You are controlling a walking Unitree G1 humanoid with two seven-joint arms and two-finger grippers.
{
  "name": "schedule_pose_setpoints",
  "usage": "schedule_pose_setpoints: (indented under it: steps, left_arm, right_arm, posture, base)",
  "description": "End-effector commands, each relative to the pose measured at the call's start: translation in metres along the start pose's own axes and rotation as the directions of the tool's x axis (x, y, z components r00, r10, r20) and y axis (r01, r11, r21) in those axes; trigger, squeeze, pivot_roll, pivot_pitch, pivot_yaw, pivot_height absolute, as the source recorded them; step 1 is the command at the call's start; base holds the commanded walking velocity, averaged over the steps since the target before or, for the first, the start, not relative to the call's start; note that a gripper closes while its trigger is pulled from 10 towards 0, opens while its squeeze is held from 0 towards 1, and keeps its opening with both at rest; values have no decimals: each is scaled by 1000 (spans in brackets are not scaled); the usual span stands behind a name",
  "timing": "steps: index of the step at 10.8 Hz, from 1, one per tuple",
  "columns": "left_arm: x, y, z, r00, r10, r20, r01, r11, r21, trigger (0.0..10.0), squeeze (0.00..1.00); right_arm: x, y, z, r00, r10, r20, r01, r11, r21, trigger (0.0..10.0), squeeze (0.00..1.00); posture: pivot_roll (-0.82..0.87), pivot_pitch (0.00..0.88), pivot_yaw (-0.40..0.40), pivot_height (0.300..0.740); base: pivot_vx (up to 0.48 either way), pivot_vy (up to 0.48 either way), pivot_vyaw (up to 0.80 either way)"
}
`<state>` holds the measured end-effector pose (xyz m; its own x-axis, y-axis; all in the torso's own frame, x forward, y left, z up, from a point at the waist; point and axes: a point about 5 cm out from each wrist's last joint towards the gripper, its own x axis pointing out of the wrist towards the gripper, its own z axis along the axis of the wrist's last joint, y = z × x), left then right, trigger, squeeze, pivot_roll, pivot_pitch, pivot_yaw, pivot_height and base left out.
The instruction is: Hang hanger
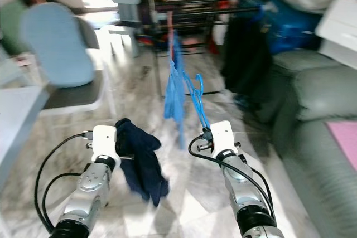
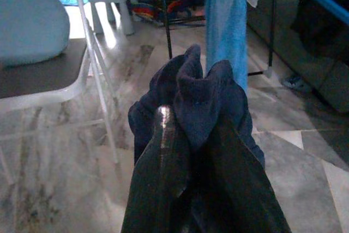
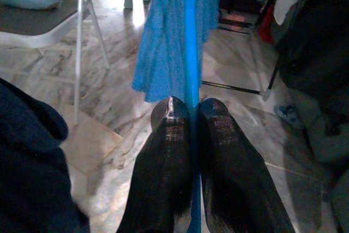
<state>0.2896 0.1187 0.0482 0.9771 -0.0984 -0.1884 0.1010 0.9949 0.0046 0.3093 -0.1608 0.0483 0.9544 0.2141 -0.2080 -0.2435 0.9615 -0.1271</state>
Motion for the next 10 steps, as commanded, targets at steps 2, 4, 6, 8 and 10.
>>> schedule_pose_setpoints:
  steps: [2,4,6,8,10]
  left_arm:
    - [2,-3,8,999,-14,39,13,1000,1,10000,0]
    - [2,-3,7,999,-13,34,13,1000,10,10000,0]
    - [2,-2,7,999,1,34,0,1000,-14,10000,0]
    - [3,-2,8,999,20,32,-19,999,-38,10000,0]
    - [4,-2,8,999,22,25,-20,998,-60,10000,0]
  right_arm:
    - [1,-3,4,1000,-3,18,3,1000,-6,10000,0]
    - [2,-2,4,1000,4,12,-4,1000,-10,10000,0]
    - [3,-1,3,1000,7,9,-7,1000,-8,10000,0]
    - [3,-1,3,1000,6,5,-6,1000,-4,10000,0]
    - [2,-1,1,1000,7,-3,-7,1000,-1,10000,0]
  posture:
    - [-85,0,30,740]
    - [-83,0,27,740]
    - [-82,0,26,740]
    - [-83,0,26,740]
    - [-85,0,25,740]
  base:
    - [0,-253,0]
    - [0,0,0]
    - [0,0,0]
    - [0,0,0]
    - [0,0,0]
